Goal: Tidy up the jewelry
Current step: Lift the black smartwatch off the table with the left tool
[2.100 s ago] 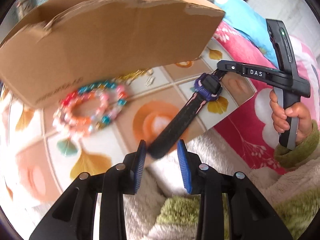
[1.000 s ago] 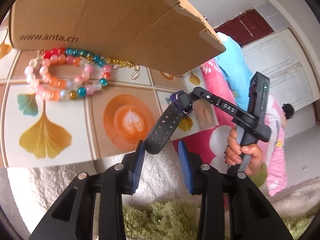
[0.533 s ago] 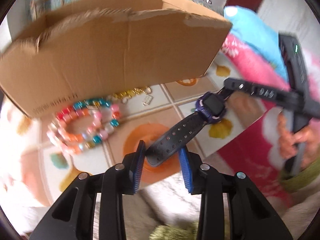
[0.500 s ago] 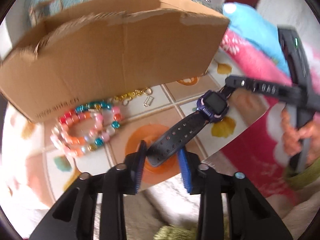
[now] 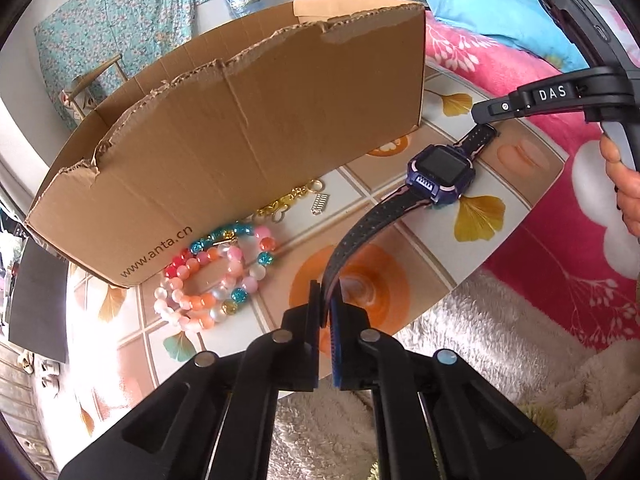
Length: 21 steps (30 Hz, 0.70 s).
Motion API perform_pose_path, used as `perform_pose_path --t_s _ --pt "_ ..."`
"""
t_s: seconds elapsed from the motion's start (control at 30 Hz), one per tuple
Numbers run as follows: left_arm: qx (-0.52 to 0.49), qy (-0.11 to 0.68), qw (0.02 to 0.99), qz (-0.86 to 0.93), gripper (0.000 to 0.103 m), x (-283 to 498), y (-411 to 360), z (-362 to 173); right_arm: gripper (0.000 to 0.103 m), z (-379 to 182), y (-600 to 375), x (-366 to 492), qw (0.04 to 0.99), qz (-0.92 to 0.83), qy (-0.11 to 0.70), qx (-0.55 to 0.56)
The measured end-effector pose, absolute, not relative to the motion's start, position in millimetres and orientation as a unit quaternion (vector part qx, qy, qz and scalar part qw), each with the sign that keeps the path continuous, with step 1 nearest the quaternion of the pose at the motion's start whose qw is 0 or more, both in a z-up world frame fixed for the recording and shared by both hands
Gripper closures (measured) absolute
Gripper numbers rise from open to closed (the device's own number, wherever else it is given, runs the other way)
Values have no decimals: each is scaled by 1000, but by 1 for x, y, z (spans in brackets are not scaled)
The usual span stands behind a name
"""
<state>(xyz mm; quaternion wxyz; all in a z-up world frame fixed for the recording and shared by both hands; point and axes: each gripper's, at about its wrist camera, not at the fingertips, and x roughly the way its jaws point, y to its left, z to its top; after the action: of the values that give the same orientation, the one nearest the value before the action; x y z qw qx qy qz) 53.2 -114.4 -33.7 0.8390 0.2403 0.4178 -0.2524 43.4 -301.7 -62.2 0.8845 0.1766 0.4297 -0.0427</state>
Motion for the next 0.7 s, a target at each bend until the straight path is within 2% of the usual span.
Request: perform_pose_path --t_s 0.33,0.43,0.5,0.57,0.6,0.63,0.7 --pt "248 364 861 -253 100 39 -103 -16 103 -29 -295 25 906 -77 394 138" --pt "252 368 857 -258 100 38 -98 -22 103 -32 -302 22 899 -75 398 166" --pt "256 371 855 -258 100 37 -100 -28 99 -38 -309 18 890 -68 406 198" --pt "257 373 853 -259 100 36 -98 -31 86 -41 -310 14 884 -70 411 212" --pt "257 373 853 -260 100 36 -97 -32 74 -42 -308 13 883 -70 413 213" --pt "258 373 852 -260 100 36 -97 -33 70 -42 -305 11 883 -72 414 210" --pt "257 374 852 -261 100 37 -96 -34 69 -43 -298 12 883 -69 419 201"
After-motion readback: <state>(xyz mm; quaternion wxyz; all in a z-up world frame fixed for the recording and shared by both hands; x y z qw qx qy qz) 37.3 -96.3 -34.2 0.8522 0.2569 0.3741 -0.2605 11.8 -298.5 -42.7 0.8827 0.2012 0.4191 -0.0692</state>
